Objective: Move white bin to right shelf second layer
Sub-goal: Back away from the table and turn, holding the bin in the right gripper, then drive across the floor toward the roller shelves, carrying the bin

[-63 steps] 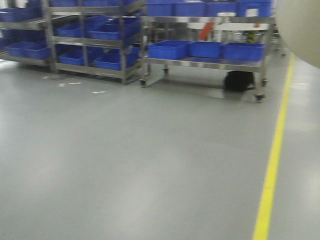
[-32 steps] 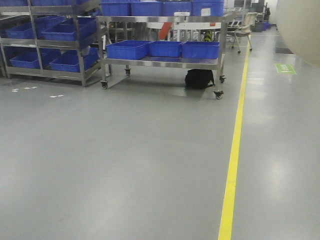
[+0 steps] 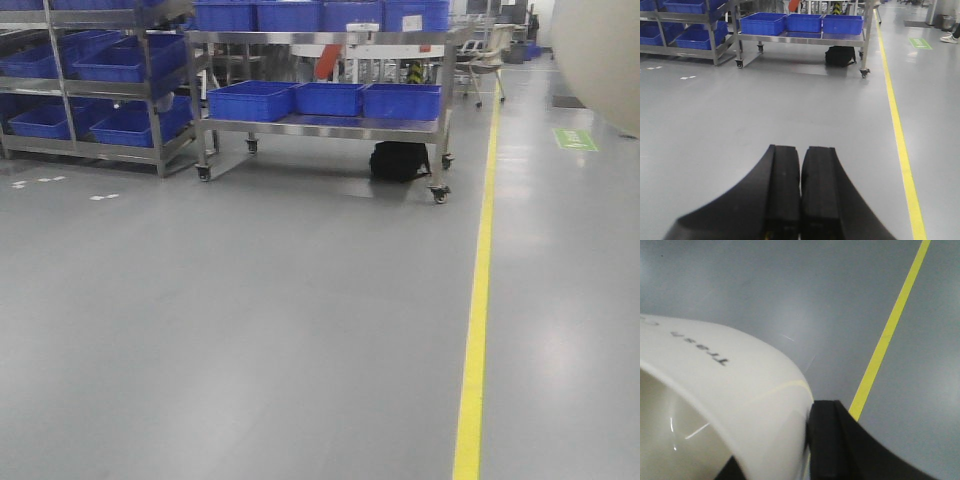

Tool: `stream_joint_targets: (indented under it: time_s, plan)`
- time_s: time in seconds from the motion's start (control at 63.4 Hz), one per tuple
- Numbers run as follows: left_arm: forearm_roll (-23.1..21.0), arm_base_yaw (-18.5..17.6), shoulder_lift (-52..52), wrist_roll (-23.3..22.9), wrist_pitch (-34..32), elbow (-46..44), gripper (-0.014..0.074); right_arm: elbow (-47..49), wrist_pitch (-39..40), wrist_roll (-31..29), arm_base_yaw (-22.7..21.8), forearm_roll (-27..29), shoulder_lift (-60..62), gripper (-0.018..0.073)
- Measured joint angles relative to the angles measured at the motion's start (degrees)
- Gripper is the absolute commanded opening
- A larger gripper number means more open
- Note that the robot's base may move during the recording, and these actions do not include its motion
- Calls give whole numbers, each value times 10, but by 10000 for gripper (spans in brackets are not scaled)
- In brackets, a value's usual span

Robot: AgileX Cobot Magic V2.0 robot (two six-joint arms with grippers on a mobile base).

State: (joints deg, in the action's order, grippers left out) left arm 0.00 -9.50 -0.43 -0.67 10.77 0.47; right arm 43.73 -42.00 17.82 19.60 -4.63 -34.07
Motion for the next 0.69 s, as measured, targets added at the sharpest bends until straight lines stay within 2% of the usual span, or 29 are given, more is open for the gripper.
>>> stream_joint_targets:
  time_s: [0.694]
  plan:
    - [0, 0, 0, 0, 0, 0, 85, 0, 0, 0, 0, 0, 0, 50]
